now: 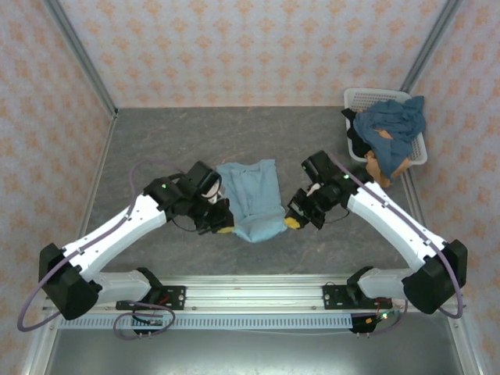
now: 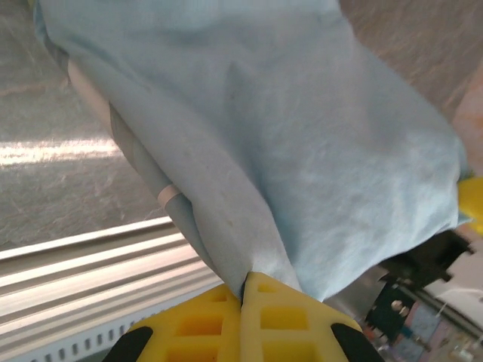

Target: Fold and stack the t-shirts

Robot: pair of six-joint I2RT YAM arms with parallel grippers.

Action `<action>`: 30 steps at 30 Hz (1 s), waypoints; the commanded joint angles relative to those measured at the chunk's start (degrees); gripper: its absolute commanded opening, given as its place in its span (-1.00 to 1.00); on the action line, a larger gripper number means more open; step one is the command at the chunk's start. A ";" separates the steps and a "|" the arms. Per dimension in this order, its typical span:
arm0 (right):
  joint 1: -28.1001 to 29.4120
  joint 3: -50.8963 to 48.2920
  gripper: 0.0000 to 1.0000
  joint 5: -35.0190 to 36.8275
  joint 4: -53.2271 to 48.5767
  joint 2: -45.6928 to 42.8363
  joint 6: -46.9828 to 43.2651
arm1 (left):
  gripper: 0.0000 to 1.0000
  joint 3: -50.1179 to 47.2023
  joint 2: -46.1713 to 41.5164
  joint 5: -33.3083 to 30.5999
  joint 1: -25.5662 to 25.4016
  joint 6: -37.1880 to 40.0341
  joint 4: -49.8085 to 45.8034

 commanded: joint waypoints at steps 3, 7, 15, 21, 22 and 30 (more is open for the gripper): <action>-1.56 6.94 -1.00 3.45 -1.65 6.53 4.06 | -1.00 4.02 2.16 -3.47 7.00 -5.48 -1.10; -2.73 12.34 -1.00 4.37 0.86 13.09 4.54 | -1.00 6.50 5.55 -3.12 10.09 -6.95 0.84; -5.96 24.23 -1.00 6.38 3.10 25.58 3.24 | -1.00 14.60 16.68 -3.83 15.36 -5.06 -1.35; -7.53 35.04 -1.00 8.22 2.12 35.06 2.07 | -1.00 20.68 23.58 -4.63 19.41 -2.34 -2.09; -7.72 36.60 -1.00 8.26 2.49 36.75 2.22 | -1.00 21.99 25.41 -4.53 20.08 -1.76 -1.71; -9.11 56.47 -1.00 8.97 -0.01 56.00 0.48 | -1.00 34.77 42.49 -6.17 24.09 2.61 -1.20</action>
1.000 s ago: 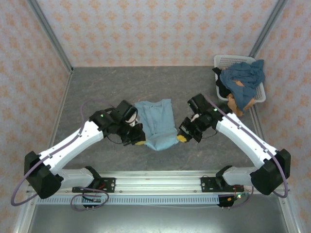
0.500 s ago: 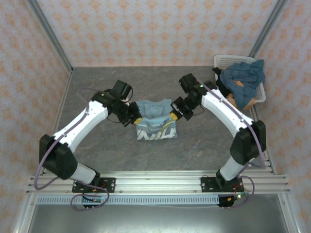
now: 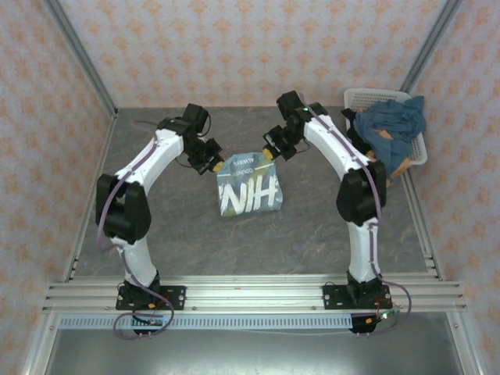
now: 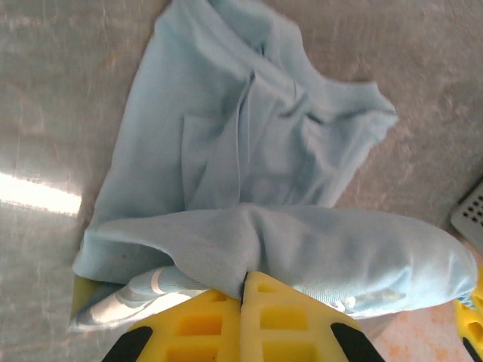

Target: Fold and stack the t-shirts

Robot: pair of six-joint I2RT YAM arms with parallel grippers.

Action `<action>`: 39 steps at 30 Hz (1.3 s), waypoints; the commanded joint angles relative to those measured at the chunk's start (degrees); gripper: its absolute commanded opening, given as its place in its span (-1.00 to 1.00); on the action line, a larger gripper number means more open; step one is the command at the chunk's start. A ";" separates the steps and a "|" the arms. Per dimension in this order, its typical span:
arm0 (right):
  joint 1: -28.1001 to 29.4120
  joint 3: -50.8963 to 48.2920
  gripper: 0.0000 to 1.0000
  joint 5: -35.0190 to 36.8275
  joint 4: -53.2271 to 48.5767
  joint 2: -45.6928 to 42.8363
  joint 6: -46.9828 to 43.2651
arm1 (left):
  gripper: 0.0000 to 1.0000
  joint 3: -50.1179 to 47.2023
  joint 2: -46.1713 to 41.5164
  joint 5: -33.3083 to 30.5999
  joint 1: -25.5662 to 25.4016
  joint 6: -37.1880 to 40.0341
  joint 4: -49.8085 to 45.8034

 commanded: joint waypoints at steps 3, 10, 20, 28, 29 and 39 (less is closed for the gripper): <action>-0.87 11.22 -1.00 3.75 -4.07 11.49 -3.10 | -1.00 8.55 10.94 -2.82 2.41 4.07 -1.51; -2.03 17.34 -0.32 5.32 -2.84 18.47 -3.90 | -0.40 16.52 18.98 -3.85 4.18 5.60 -0.03; -2.61 13.85 0.03 13.70 -4.72 7.89 -10.83 | -0.01 2.72 0.51 -6.68 3.56 5.86 3.84; -1.89 -31.76 -0.14 13.53 19.91 -23.42 -12.21 | 0.07 -32.91 -21.44 -3.10 -4.86 -16.82 21.55; -1.80 -36.79 -0.13 12.38 23.19 -26.43 -12.08 | 0.14 -36.52 -23.12 -3.59 -6.09 -20.30 24.31; -0.19 -58.99 -0.03 5.64 34.53 -40.39 -10.95 | 0.46 -51.07 -24.71 -12.43 -13.69 -41.07 49.36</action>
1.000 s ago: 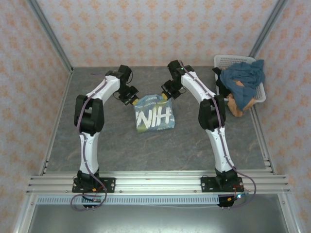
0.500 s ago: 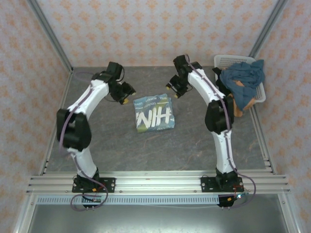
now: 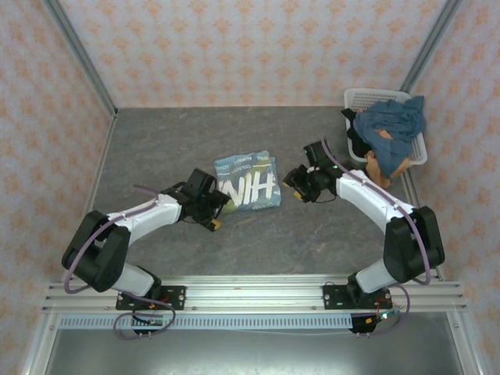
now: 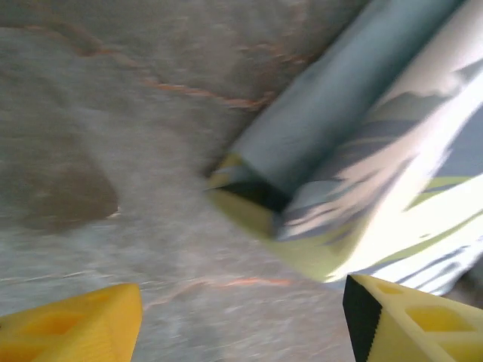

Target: Fold and stack the t-shirts

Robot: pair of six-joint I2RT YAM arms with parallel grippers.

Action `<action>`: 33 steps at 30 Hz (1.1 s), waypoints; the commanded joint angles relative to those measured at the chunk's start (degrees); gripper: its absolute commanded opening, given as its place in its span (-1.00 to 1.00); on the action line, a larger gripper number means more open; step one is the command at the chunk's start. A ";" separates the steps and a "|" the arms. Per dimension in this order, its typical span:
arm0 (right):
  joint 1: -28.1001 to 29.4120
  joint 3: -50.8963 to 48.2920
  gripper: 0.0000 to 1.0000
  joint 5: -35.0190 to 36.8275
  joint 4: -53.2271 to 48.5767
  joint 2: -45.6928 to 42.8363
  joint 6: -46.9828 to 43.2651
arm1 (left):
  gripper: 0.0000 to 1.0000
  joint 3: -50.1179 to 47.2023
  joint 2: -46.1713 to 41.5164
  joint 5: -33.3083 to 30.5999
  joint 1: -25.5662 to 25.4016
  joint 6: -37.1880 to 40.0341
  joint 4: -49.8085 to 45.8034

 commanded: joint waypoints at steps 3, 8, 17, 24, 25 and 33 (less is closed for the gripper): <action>0.43 0.19 -0.03 -2.37 4.24 -1.43 -1.44 | 0.42 0.90 2.65 -5.03 -1.05 -7.19 11.42; 0.38 1.15 -0.04 -2.43 3.18 -1.59 -1.35 | 0.24 1.79 5.84 -5.13 -1.09 -7.33 7.39; 0.38 0.79 -0.05 -1.99 2.38 -1.88 -0.64 | 0.07 10.54 12.12 -6.82 -0.91 -3.55 -2.70; 0.37 0.96 -0.06 -1.02 1.08 -2.98 0.03 | -0.60 17.57 17.95 -8.00 -0.89 -0.71 -9.05; 0.45 0.88 -0.06 -0.78 1.00 -3.17 0.16 | -0.67 18.52 18.66 -7.75 -0.92 -0.44 -9.77; 0.38 -0.04 -0.08 0.49 0.05 -4.63 0.82 | -0.92 20.99 17.92 -8.70 -0.89 0.96 -18.16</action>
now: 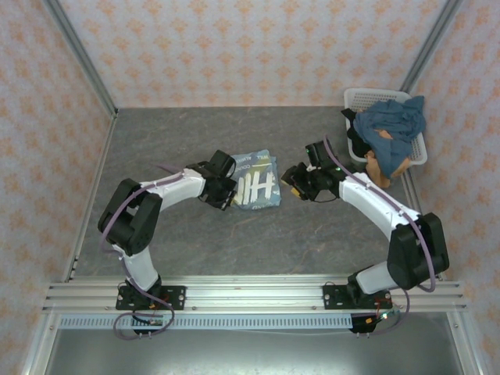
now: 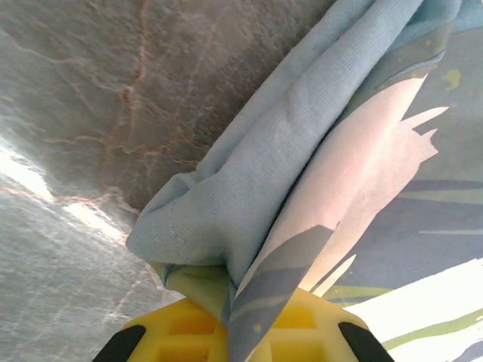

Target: Fold and stack the t-shirts

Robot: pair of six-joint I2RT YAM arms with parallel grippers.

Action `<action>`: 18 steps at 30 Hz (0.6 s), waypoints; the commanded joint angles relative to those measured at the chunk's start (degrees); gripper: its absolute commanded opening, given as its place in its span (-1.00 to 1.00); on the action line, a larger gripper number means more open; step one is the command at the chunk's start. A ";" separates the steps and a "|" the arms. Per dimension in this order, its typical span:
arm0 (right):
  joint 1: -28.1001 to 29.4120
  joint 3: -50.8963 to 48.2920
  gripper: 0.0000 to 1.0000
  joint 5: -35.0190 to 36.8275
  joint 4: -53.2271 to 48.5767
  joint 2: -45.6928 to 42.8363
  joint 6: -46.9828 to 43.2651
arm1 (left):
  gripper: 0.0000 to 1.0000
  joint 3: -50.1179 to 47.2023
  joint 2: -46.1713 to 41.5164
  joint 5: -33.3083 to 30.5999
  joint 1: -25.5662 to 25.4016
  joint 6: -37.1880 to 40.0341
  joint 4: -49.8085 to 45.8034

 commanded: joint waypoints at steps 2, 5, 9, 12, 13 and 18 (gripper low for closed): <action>0.16 -0.17 -0.09 2.21 -1.59 -1.84 0.86 | -1.00 -0.26 -1.42 -2.96 0.35 1.62 -7.39; 0.22 -0.47 -0.09 2.14 -1.28 -1.72 1.04 | -1.00 -2.59 -1.58 -2.81 2.54 1.35 -5.42; 0.17 -0.53 -0.10 1.92 -1.02 -1.24 1.04 | -1.00 -1.27 -1.50 -5.31 8.12 5.38 -5.12; 0.18 -0.42 -0.11 1.92 -1.06 -0.98 0.96 | -1.00 2.92 0.35 -6.12 14.12 10.88 -8.10; 0.16 -0.44 -0.10 1.92 -1.02 -0.89 0.87 | -1.00 4.67 1.16 -6.31 16.24 12.86 -9.74; 0.16 -0.53 -0.11 1.92 -1.30 -0.81 0.78 | -1.00 10.90 4.22 -6.14 27.64 19.99 -12.63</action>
